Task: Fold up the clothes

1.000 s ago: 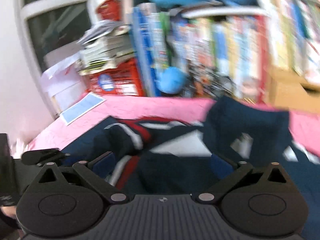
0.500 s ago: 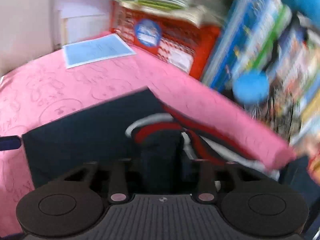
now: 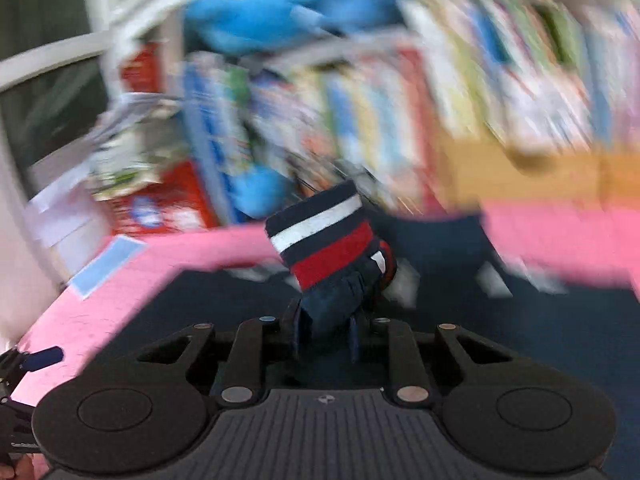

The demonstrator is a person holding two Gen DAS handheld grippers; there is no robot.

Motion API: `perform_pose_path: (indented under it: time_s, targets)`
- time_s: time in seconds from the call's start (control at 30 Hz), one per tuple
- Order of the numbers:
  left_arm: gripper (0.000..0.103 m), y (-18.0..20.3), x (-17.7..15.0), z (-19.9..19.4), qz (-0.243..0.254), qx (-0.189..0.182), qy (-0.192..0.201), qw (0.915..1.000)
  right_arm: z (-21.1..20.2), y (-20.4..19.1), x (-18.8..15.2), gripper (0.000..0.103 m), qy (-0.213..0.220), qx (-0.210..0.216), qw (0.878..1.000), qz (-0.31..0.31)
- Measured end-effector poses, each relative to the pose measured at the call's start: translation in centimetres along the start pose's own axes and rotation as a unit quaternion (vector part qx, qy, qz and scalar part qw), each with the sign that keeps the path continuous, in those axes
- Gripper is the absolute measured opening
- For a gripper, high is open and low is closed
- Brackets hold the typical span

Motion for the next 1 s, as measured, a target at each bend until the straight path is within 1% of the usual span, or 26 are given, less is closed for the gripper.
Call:
perform_pose_path:
  time_s: [0.07,0.1,0.13,0.23,0.27,0.3,0.37,0.43,0.47,0.5,0.53,0.57,0.63,0.7,0.77,0.87,0.9,1.0]
  targets:
    - [0.099,0.5,0.2,0.4,0.007,0.011,-0.001,0.9999,1.6,3.0,-1.1,0.047,-0.029,-0.009,0.998,0.053]
    - [0.099,0.8,0.3,0.6,0.01,0.017,-0.002,0.9998,2.1,4.3,-1.6,0.052,-0.036,-0.012,0.996,0.075]
    - [0.099,1.0,0.3,0.8,0.011,0.022,-0.003,0.9997,2.5,5.2,-1.9,0.059,-0.039,-0.013,0.995,0.089]
    - [0.099,1.3,0.5,1.3,0.004,0.024,-0.013,0.9996,3.3,5.7,-2.3,0.075,-0.035,0.003,0.992,0.12]
    - [0.099,1.5,0.6,1.3,0.004,0.025,-0.016,0.9996,3.5,5.5,-2.3,0.079,-0.036,0.006,0.992,0.123]
    - [0.099,1.5,0.7,1.4,0.005,0.028,-0.017,0.9994,3.4,5.3,-2.3,0.08,-0.037,0.007,0.992,0.123]
    - [0.099,1.6,0.9,1.2,0.01,0.035,-0.017,0.9992,2.9,5.1,-2.1,0.081,-0.032,0.01,0.991,0.127]
    - [0.099,1.5,1.1,1.0,0.012,0.041,-0.015,0.999,2.4,5.7,-1.9,0.081,-0.029,0.016,0.988,0.154]
    - [0.099,1.4,1.3,1.0,0.01,0.042,-0.013,0.999,2.1,6.0,-2.0,0.076,-0.03,0.015,0.986,0.161]
    - [0.099,1.2,1.3,1.0,0.005,0.044,-0.012,0.9989,1.9,6.3,-2.3,0.066,-0.032,0.011,0.986,0.163]
    - [0.099,0.9,1.4,1.0,0.0,0.046,-0.012,0.9989,1.7,6.5,-2.5,0.036,-0.034,0.007,0.986,0.165]
    - [0.099,0.7,1.5,1.1,-0.007,0.047,-0.012,0.9988,1.6,6.6,-2.8,0.013,-0.037,0.003,0.986,0.162]
    - [0.099,0.5,1.6,1.2,-0.014,0.048,-0.015,0.9986,1.2,6.3,-2.7,0.013,-0.033,-0.005,0.99,0.139]
    - [0.099,0.5,1.6,1.2,-0.014,0.048,-0.016,0.9986,-0.1,5.9,-1.6,0.013,-0.003,-0.018,0.995,0.1]
    - [0.099,0.5,1.7,1.1,-0.015,0.047,-0.018,0.9986,-1.8,5.9,0.1,0.013,0.039,-0.037,0.997,0.054]
    - [0.099,0.8,1.9,1.5,0.0,0.056,-0.021,0.9982,-3.6,6.6,2.6,0.013,0.087,-0.081,0.993,0.005]
    - [0.099,0.9,1.9,1.7,0.005,0.059,-0.022,0.998,-3.9,7.0,3.3,0.013,0.094,-0.091,0.991,-0.002]
    - [0.1,1.1,1.8,2.8,0.015,0.062,-0.032,0.9974,-3.4,8.5,4.8,0.013,0.095,-0.114,0.989,-0.012]
Point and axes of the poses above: each gripper's, at about its wrist camera, not at the fingertips, and z roughly the way its jaws point, y to its right, x to its top, the point moved 6 cm from there along z, roughly the way its jaws point, and after that the axes turned 14 degrees about -x, right-handed, at the moved point
